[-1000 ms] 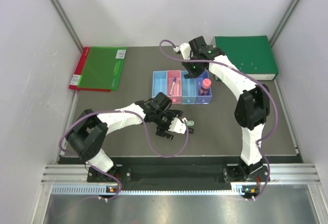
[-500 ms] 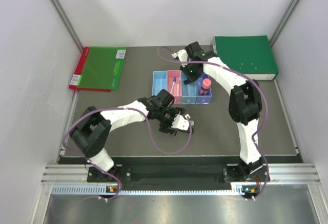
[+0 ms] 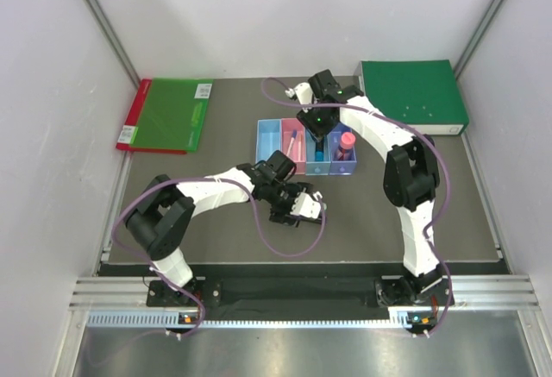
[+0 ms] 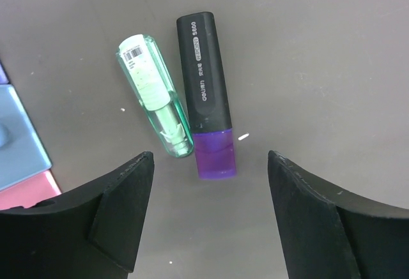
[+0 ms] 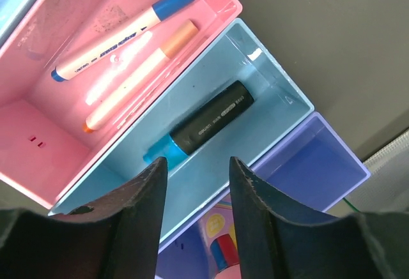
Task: Sort the stationery into containers
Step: Place the pen in the storage box, then pick up the pen from the center of the board.
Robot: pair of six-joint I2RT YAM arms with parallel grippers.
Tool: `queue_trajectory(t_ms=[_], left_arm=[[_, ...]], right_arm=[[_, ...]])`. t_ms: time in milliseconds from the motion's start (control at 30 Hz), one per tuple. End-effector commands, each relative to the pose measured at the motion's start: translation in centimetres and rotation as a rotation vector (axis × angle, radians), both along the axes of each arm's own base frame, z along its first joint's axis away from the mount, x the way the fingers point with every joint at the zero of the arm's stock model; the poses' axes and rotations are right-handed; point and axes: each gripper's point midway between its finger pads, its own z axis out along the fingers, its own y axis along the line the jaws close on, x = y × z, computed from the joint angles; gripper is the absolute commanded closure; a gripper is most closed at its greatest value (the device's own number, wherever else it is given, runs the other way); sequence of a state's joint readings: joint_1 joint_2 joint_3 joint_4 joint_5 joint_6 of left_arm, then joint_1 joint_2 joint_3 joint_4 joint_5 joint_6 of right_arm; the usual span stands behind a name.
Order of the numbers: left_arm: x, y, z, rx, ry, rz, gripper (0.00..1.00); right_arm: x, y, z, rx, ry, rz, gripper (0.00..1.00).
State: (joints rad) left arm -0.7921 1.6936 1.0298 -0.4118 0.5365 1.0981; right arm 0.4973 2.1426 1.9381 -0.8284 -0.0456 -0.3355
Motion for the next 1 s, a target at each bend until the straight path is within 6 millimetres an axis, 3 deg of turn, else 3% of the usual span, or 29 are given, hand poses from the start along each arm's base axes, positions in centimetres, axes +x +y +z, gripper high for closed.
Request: queue_trajectory(t_ms=[0, 333, 667, 700, 800, 967], left_arm=[[-0.2, -1.4, 0.5, -0.044, 0.028, -0.029, 0.25], [-0.5, -0.8, -1.6, 0.021, 0.065, -0.015, 0.41], [-1.2, -1.1, -2.2, 0.038, 0.068, -0.024, 0.44], [-1.3, -1.0, -2.4, 0.044, 0.074, -0.023, 0.46], [-1.5, -1.1, -2.9, 0.058, 0.082, -0.019, 0.72], [-1.7, -0.9, -4.0, 0.1, 0.094, -0.01, 0.9]], right_arm=[[1.0, 0.7, 6.8, 0.071, -0.15, -0.01, 0.55], [1.6, -1.1, 11.6, 0.107, -0.254, -0.057, 0.54], [1.6, -2.3, 13.6, 0.126, -0.289, -0.082, 0.54], [1.6, -2.4, 13.6, 0.124, -0.288, -0.084, 0.54], [1.6, -3.1, 13.9, 0.112, -0.3, -0.104, 0.54], [1.3, -4.0, 14.9, 0.112, -0.317, -0.118, 0.54]])
